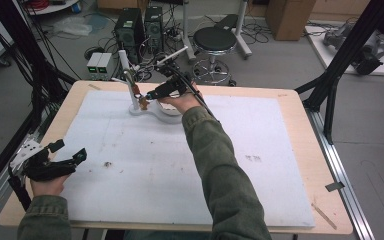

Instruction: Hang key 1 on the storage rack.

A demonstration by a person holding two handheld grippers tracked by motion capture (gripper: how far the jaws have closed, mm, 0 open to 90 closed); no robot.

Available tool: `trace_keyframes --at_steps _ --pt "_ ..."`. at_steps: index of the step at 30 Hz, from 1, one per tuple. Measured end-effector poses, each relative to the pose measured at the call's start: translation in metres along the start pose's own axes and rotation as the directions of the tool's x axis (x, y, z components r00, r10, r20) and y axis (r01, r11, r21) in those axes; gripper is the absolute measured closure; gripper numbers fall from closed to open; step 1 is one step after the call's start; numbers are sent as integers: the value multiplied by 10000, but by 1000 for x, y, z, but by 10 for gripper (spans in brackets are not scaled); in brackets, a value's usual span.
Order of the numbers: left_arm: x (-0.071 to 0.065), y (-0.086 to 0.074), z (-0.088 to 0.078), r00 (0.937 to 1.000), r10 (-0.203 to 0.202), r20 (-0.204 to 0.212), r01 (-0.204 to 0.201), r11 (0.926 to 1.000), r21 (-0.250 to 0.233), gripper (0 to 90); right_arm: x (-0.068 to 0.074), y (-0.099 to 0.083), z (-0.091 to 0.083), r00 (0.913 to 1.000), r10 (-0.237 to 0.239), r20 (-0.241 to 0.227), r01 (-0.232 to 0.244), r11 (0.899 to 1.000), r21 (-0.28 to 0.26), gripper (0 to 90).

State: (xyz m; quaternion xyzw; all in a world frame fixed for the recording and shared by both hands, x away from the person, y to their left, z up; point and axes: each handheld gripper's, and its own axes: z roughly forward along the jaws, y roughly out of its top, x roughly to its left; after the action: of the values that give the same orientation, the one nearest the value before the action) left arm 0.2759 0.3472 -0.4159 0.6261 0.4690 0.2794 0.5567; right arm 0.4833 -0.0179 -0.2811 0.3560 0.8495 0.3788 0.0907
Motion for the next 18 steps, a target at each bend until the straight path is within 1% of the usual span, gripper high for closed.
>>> trace_keyframes --at_steps 2,3,5,6,8,9,10,12,13,14,15,16,18 --pt "0 0 0 10000 -7 -8 7 10000 -4 18 -3 -3 -2 10000 -1 34 1 10000 -44 7" --pt "0 0 0 10000 -11 -18 11 10000 31 18 -8 -9 -6 9998 -12 183 14 9999 -127 7" --pt "0 0 0 10000 -13 -17 13 10000 36 18 -12 -15 -10 9996 39 279 -35 9999 -142 7" --pt "0 0 0 10000 -2 -33 2 10000 28 18 -12 -15 -10 9996 39 279 -35 9999 -142 7" --pt "0 0 0 10000 22 -28 -22 10000 34 18 -14 -21 -14 9988 4 486 -3 10000 -12 7" --pt "0 0 0 10000 19 -37 -19 10000 40 18 -16 -24 -15 9983 -95 579 93 9999 53 7" --pt "0 0 0 10000 14 -30 -14 10000 12 18 -18 -30 -18 9965 -246 799 238 9997 98 7" --pt "0 0 0 10000 2 -25 -2 10000 24 18 -21 -37 -22 9962 -158 857 151 9998 88 7" --pt "0 0 0 10000 2 -25 -2 10000 24 18 -21 -37 -22 9962 -158 857 151 9998 88 7" --pt "0 0 0 10000 3 -8 -3 10000 22 18 -25 -44 -27 9934 -144 1135 117 9996 243 7" --pt "0 0 0 10000 6 -10 -6 10000 31 18 -25 -44 -27 9934 -144 1135 117 9996 243 7" --pt "0 0 0 10000 8 -17 -8 10000 40 18 -27 -49 -31 9921 -216 1239 182 9994 281 7" --pt "0 0 0 10000 -7 -14 7 10000 38 18 -30 -55 -37 9924 -93 1231 73 9998 162 7"
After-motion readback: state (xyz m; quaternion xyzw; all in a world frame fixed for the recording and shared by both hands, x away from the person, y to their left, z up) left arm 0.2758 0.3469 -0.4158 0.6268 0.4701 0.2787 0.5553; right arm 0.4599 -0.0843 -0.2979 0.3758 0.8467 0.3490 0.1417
